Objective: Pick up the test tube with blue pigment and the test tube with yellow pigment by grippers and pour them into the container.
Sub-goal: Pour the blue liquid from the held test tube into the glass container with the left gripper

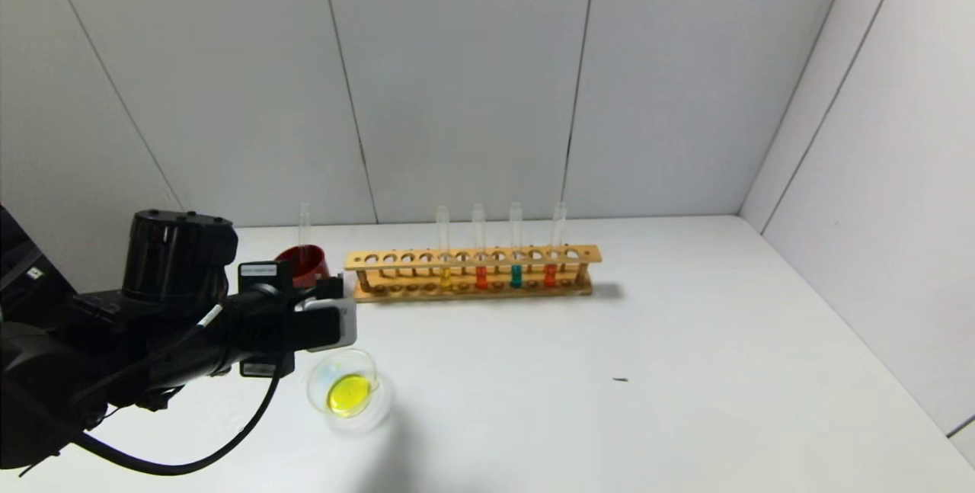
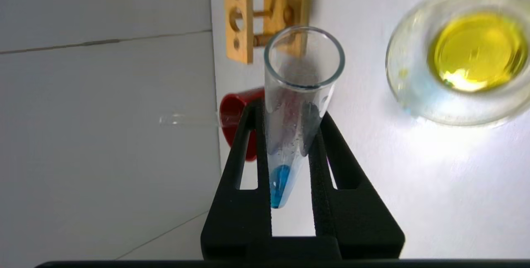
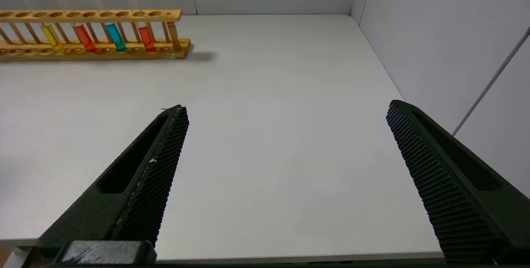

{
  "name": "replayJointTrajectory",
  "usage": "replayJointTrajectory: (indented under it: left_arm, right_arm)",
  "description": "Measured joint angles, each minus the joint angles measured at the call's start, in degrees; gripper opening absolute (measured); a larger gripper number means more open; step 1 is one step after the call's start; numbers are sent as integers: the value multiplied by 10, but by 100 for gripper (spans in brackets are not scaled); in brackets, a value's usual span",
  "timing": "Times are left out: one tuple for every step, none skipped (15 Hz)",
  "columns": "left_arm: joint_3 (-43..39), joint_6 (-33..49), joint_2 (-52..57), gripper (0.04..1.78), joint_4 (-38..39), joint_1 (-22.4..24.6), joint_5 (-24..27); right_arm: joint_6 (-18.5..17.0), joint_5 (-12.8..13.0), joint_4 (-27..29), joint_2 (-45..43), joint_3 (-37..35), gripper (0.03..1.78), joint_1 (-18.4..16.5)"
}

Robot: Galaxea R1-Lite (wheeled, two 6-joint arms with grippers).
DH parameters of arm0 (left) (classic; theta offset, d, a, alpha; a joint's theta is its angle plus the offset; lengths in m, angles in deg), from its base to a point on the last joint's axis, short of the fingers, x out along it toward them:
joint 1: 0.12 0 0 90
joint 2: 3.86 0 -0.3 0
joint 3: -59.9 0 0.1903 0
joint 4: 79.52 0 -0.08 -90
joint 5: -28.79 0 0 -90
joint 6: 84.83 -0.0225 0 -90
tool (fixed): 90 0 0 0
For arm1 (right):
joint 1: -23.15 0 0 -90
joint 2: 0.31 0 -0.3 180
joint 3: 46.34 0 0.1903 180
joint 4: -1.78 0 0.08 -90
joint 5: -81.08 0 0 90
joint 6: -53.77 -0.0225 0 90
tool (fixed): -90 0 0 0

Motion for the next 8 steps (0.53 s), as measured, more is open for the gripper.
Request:
replayJointTrajectory:
  left_arm:
    - [-4, -34, -1, 32, 0, 14, 1]
    - [-7, -67, -5, 32, 3, 26, 2]
    - [-7, -84, -12, 32, 5, 33, 2]
    - [-6, -86, -19, 32, 5, 37, 3]
    - [-4, -87, -26, 32, 7, 39, 3]
    - [-3, -86, -32, 32, 7, 40, 5]
    - [-2, -86, -36, 32, 7, 41, 6]
    - [-4, -87, -39, 32, 8, 41, 10]
  right_arm:
    - [0, 0, 0, 0, 0, 175, 0]
    - [0, 0, 0, 0, 0, 175, 0]
    - [0, 0, 0, 0, 0, 175, 0]
    - [0, 0, 0, 0, 0, 175, 0]
    - [0, 0, 0, 0, 0, 175, 0]
    - [0, 0, 0, 0, 0, 175, 0]
    - [0, 0, 0, 0, 0, 175, 0]
    - [0, 0, 0, 0, 0, 175, 0]
